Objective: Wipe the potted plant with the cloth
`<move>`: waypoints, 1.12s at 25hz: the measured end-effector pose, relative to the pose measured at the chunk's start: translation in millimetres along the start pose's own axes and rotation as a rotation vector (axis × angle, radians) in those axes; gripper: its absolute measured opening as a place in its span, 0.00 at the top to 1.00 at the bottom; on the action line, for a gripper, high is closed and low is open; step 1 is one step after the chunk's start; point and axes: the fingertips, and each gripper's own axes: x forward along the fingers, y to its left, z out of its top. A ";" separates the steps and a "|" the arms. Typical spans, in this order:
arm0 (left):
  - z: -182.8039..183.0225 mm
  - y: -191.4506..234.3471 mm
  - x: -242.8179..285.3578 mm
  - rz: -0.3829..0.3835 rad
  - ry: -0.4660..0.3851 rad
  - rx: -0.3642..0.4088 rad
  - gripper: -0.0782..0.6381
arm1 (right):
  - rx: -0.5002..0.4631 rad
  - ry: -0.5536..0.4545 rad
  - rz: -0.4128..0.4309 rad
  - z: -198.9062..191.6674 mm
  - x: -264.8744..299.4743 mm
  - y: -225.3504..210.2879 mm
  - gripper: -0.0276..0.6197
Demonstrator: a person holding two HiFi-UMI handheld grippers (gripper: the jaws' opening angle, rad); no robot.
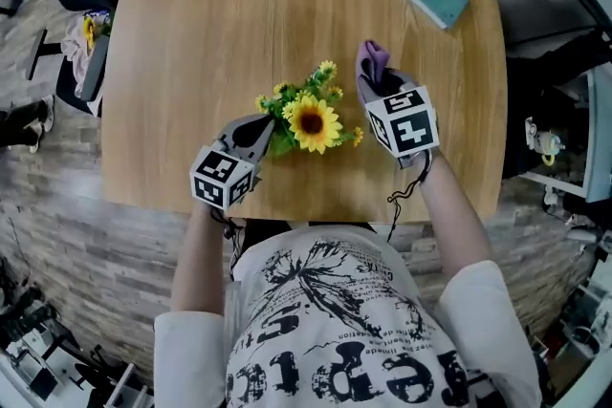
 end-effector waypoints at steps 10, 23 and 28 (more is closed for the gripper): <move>0.3 5.7 -1.3 0.083 -0.023 -0.057 0.89 | -0.253 -0.108 0.112 97.9 48.4 18.9 0.83; 3.7 6.6 0.1 0.144 -0.055 -0.089 0.89 | -0.577 0.040 0.485 81.1 108.6 120.3 0.83; 4.4 6.8 1.6 0.141 -0.077 -0.099 0.89 | -0.580 0.115 0.560 60.2 114.2 127.6 0.83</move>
